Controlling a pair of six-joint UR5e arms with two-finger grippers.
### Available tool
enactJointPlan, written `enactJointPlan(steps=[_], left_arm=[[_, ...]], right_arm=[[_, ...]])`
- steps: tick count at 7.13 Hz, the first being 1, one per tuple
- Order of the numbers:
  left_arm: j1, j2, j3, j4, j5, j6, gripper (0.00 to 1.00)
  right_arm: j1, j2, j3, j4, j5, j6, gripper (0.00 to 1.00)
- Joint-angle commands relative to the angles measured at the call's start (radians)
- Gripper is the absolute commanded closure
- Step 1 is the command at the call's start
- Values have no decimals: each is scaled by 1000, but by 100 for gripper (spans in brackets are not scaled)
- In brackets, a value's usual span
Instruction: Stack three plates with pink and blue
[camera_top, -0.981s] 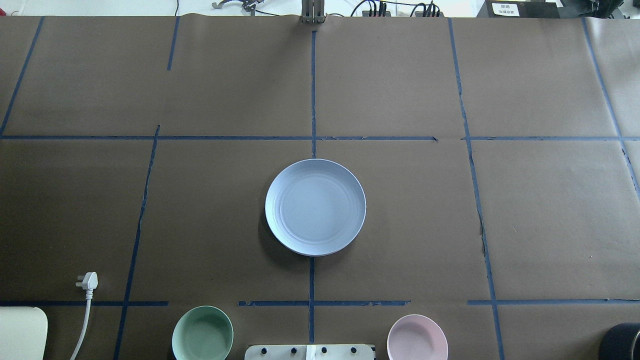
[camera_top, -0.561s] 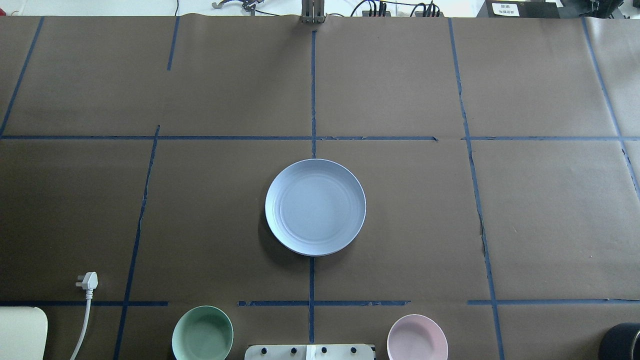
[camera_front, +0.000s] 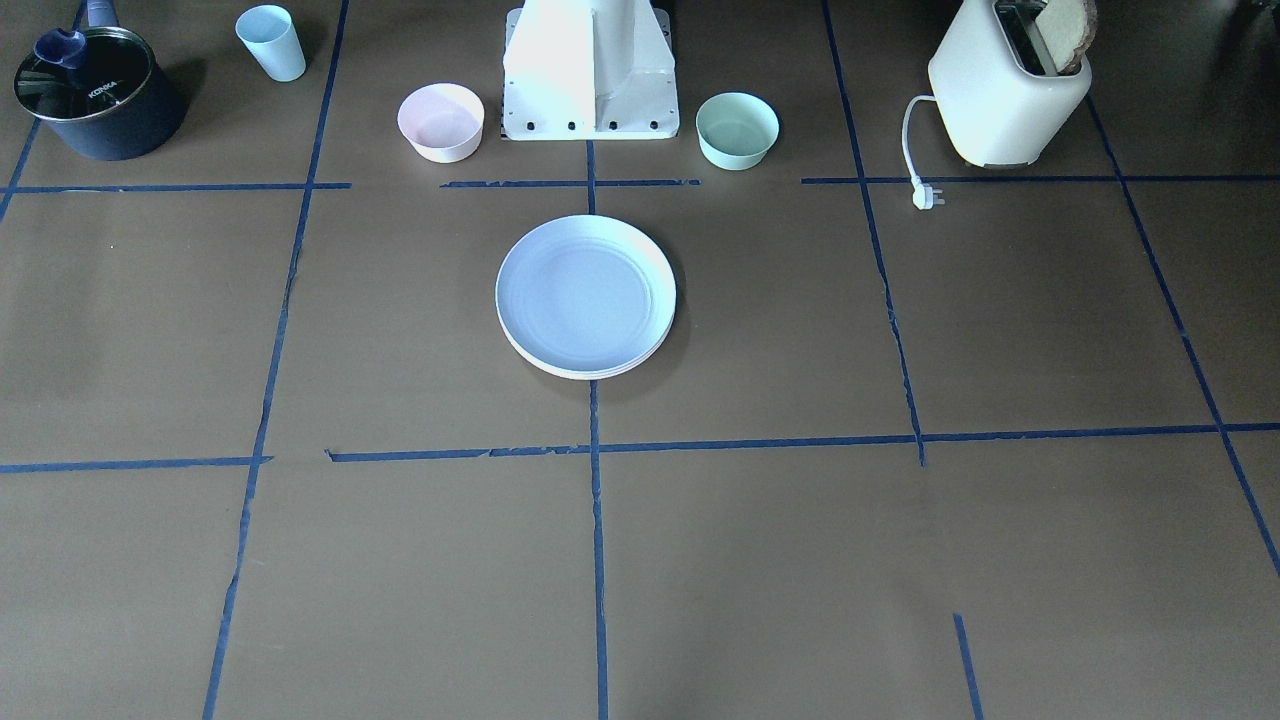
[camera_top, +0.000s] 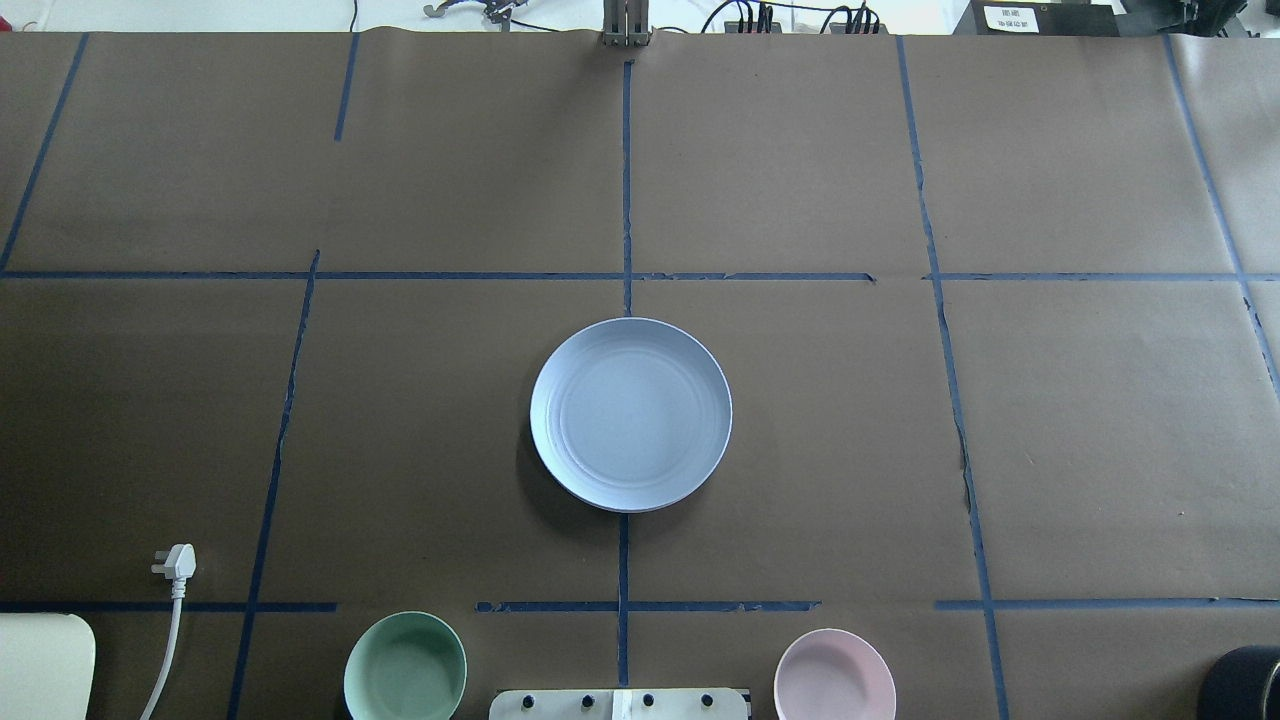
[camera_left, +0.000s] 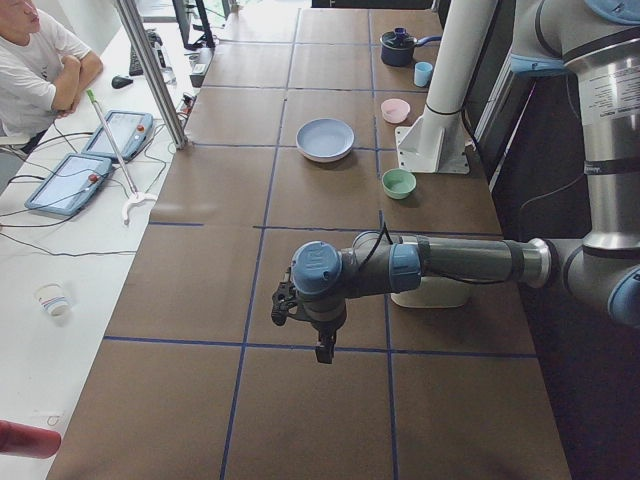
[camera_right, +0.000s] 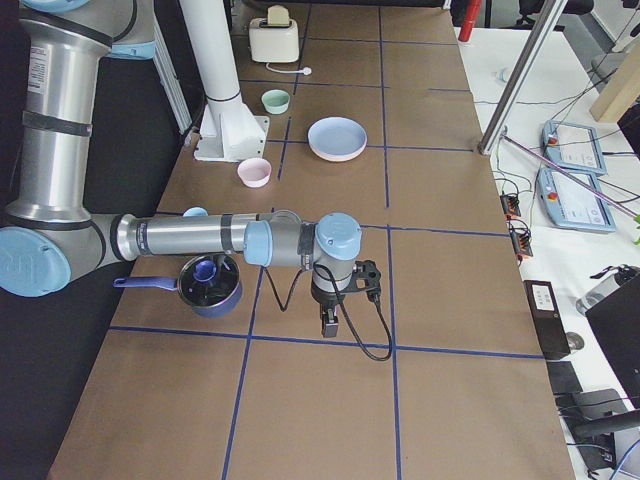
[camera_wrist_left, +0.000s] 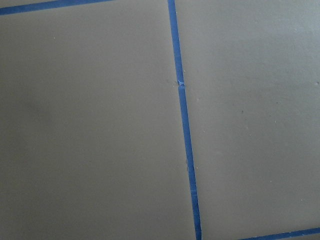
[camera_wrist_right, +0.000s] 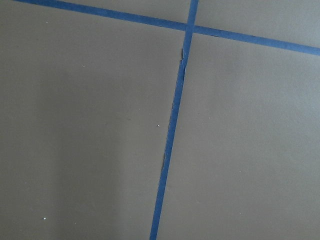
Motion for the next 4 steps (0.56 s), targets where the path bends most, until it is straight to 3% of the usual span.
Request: enactJointPlan(steps=[1,4], left_arm=[[0,-8,-1,0,0,1,0],[0,-8,-5,-2,-1,1,0]], right_arm=[[-1,-1,-1,0,10,-1,0],[-1,-1,-1,0,11,-1,0]])
